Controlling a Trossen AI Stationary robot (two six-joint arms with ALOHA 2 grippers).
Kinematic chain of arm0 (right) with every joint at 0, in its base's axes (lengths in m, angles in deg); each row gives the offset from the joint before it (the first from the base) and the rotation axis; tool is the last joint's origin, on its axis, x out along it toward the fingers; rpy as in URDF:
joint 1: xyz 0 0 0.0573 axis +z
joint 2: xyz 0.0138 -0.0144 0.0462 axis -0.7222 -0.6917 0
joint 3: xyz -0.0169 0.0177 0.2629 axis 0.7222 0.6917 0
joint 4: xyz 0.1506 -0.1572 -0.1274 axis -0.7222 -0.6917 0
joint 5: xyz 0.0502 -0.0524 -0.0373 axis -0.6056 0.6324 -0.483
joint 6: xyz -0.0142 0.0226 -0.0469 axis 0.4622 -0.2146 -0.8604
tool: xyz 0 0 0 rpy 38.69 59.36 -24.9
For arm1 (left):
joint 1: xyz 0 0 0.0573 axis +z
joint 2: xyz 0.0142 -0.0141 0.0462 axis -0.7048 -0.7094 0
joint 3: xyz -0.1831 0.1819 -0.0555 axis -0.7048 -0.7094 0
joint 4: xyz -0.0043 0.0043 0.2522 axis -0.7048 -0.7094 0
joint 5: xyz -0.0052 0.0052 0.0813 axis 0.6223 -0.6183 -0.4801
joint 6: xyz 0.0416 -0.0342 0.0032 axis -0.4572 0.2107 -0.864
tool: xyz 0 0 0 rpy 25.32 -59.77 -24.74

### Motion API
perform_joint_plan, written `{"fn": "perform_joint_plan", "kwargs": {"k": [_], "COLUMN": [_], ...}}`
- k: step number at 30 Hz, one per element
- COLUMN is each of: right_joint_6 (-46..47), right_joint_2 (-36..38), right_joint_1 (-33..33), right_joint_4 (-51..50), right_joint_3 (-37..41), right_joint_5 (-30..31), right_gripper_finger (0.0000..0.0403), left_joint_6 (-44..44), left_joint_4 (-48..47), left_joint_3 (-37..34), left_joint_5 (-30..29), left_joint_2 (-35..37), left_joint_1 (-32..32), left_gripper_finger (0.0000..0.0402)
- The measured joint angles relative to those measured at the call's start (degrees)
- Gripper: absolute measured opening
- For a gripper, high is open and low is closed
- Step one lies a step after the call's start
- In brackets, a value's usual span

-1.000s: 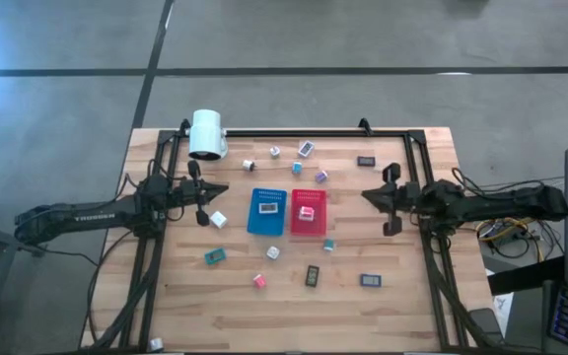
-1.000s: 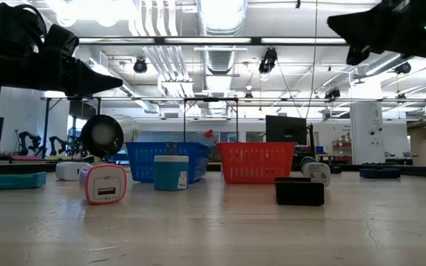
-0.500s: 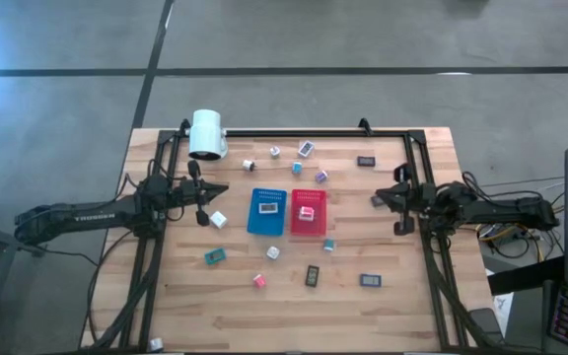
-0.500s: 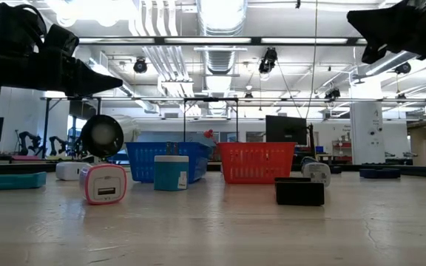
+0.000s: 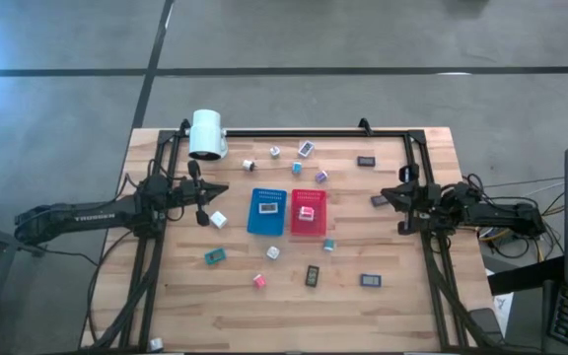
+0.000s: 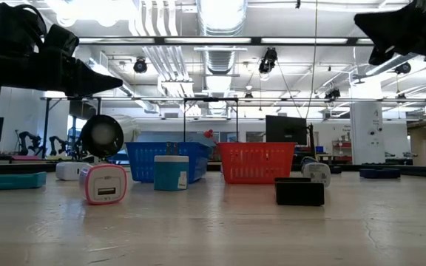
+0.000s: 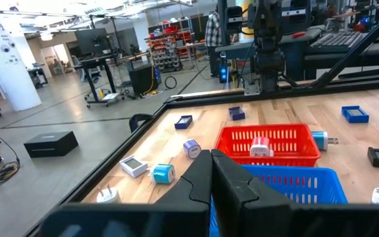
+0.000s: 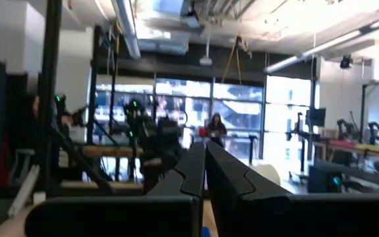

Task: Pick & Place Office items
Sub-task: Put the blue digital clock into the blue bin

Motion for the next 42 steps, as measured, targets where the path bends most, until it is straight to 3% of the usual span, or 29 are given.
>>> {"fn": "perform_joint_plan", "kwargs": {"k": [3, 34, 42], "right_joint_6": [0.0, -0.8, -0.7], "right_joint_2": [0.2, 0.1, -0.2], "right_joint_1": [0.0, 0.0, 0.0], "right_joint_4": [-1.6, -3.4, -3.5], "right_joint_3": [0.0, 0.0, 0.0], "right_joint_5": [2.5, 3.6, 3.6], "right_gripper_finger": [0.0008, 0.0008, 0.0008], "left_joint_6": [-0.1, -0.4, 7.1], "left_joint_4": [0.0, 0.1, 0.5], "left_joint_3": [0.0, 0.0, 4.5], "left_joint_5": [0.0, -0.1, 1.8], "left_joint_2": [-0.1, -0.2, -0.2], "left_joint_1": [0.0, 0.0, 0.0], "left_gripper_finger": [0.0007, 0.0007, 0.0007]}}
